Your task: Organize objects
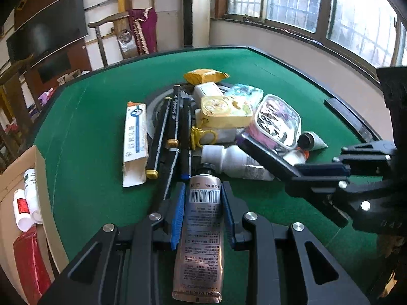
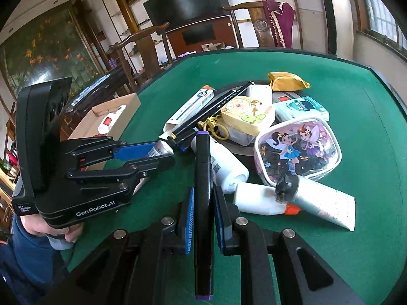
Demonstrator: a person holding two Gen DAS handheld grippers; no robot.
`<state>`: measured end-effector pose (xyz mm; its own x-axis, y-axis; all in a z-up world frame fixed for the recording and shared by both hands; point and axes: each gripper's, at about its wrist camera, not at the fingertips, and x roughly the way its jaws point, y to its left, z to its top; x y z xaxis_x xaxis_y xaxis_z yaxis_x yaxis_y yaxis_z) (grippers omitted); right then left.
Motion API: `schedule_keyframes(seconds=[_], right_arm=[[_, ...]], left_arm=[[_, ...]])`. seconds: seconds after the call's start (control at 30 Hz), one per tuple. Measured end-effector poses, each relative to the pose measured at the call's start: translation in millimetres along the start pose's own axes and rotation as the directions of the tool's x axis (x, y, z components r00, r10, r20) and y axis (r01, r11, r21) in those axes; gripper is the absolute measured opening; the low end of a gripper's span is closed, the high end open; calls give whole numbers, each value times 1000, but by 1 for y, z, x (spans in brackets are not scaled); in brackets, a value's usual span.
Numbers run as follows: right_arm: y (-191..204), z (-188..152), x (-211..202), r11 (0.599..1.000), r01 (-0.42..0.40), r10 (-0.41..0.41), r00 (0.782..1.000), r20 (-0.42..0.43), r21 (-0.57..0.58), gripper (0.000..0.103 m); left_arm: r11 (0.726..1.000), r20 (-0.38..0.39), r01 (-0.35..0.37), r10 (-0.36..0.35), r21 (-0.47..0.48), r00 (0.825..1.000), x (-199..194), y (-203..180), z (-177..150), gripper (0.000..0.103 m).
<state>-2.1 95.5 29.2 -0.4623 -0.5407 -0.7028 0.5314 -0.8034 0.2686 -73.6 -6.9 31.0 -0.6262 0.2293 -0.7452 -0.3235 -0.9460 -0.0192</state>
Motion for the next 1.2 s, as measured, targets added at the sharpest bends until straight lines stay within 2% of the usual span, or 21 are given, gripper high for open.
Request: schedule_keyframes(seconds=[0.5,1.2], right_arm=[[13,6,3,999,-20,19,1000,25,42,16],[39,24,13,995,-23,15,996,86,92,16]], left_arm=[[1000,26,-16,16,-27,1000,-10,8,2,27],[988,129,-3,23,-153,991,-50,45,9,27]])
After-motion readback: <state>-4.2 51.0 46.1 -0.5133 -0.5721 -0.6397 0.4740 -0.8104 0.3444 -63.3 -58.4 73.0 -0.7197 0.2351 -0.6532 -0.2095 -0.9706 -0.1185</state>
